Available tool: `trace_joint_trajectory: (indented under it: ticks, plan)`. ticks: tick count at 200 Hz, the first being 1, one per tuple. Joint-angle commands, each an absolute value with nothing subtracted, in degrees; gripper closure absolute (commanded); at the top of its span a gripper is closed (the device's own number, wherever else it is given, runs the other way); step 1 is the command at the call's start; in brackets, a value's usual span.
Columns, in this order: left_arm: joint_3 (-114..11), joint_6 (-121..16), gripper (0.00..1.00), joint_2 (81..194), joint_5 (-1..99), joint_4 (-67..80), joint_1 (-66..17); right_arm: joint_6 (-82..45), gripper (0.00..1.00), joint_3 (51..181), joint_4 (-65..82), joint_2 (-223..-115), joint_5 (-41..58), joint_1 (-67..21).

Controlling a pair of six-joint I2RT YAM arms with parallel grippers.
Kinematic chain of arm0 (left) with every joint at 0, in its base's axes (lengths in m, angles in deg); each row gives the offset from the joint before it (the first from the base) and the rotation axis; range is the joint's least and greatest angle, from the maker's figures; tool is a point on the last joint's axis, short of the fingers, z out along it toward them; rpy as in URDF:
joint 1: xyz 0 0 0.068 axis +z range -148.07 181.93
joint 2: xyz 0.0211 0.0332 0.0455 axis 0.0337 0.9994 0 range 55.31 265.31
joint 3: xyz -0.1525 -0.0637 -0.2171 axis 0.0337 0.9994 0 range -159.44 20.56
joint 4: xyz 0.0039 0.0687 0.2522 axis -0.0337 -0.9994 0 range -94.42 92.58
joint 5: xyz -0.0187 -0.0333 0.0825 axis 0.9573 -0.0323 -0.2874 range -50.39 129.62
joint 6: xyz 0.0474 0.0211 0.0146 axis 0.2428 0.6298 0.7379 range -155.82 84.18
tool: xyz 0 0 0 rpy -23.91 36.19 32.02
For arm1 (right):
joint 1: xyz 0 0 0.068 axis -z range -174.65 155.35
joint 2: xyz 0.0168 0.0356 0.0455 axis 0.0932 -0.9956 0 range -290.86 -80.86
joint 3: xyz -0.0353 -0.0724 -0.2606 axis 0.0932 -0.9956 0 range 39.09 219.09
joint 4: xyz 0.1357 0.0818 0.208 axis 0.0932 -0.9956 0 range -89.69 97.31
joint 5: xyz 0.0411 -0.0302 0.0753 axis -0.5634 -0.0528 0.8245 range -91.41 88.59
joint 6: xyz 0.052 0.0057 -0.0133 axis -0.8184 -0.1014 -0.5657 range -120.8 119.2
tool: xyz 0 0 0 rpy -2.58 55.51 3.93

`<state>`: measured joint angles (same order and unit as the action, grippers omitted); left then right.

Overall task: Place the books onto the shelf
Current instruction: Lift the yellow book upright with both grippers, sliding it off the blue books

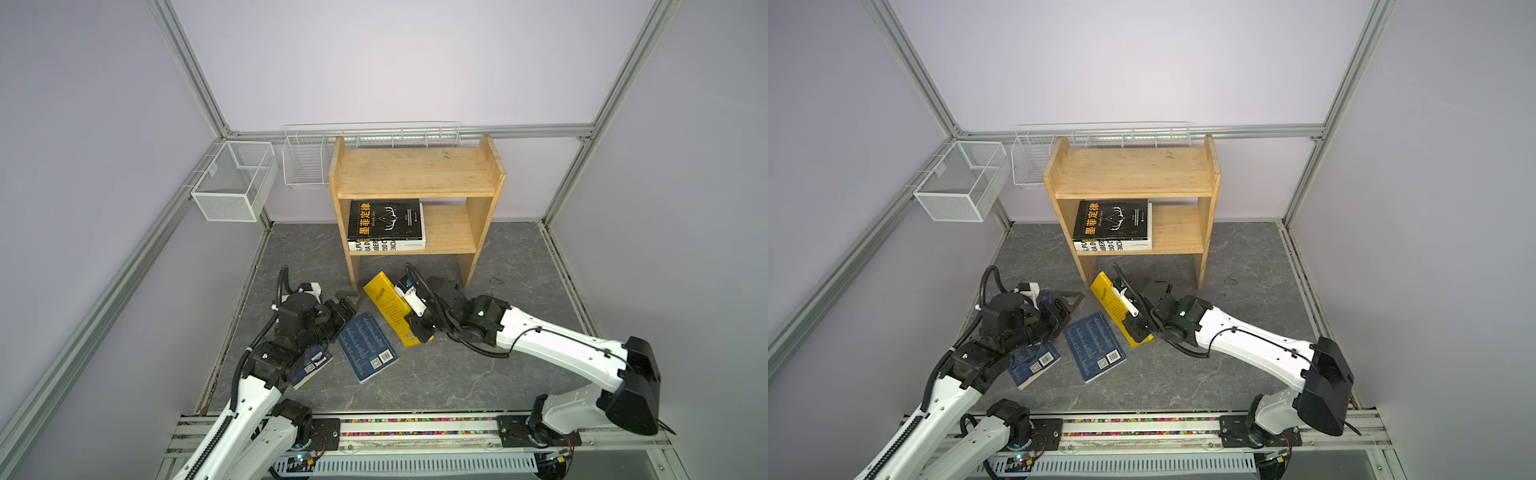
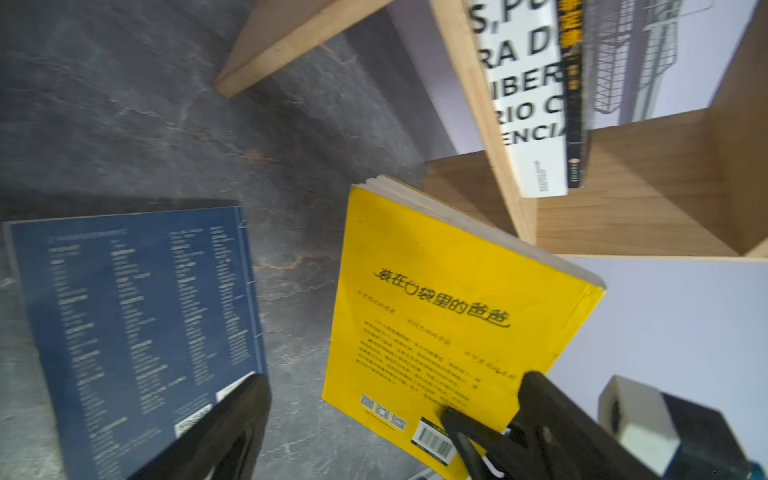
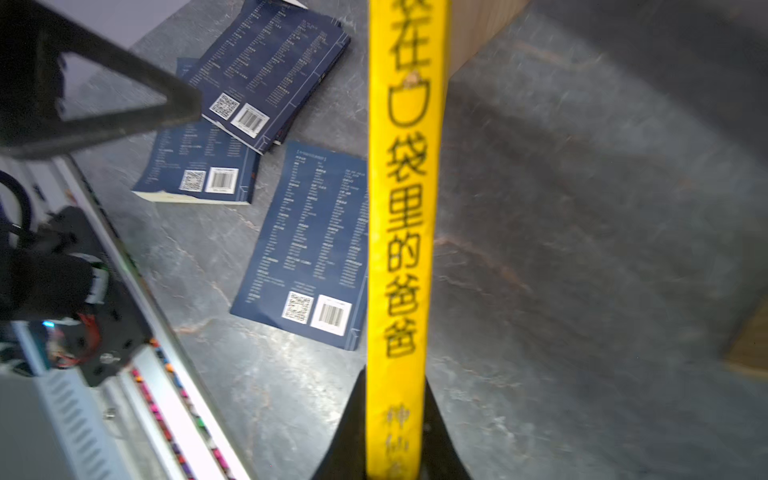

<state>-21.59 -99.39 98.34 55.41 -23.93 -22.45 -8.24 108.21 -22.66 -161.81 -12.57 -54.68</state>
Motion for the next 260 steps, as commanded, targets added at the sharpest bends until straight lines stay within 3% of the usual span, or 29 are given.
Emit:
trace_joint_trajectory:
  ticks: [1,32,62,136,195,234,260]
  plan:
    - [-27.51,-99.17,0.08,102.37,61.26,-26.16,-22.15,5.21,0.86,107.77,-20.26,-159.08,-26.42,-57.94]
    - [-29.97,-102.97,0.13,107.56,67.24,-22.61,-22.15,14.48,0.87,106.49,-16.09,-160.24,-39.14,-62.77]
    - [-29.22,-103.38,0.14,108.47,66.88,-23.69,-22.16,19.62,0.89,106.59,-13.21,-163.13,-44.51,-64.44]
    - [-27.58,-106.48,0.18,101.83,63.83,-19.99,-22.16,20.90,0.89,108.05,-11.23,-168.48,-45.41,-64.87]
    - [-26.46,-106.31,0.22,106.36,64.31,-20.78,-22.14,22.23,0.89,108.79,-10.07,-168.19,-44.65,-66.82]
    - [-27.38,-105.18,0.37,108.94,64.02,-20.25,-22.05,24.47,0.89,107.64,-7.47,-168.75,-46.29,-68.70]
    - [-28.20,-104.46,0.55,110.46,64.55,-20.46,-21.88,27.27,0.88,106.51,-3.92,-169.57,-49.81,-69.75]
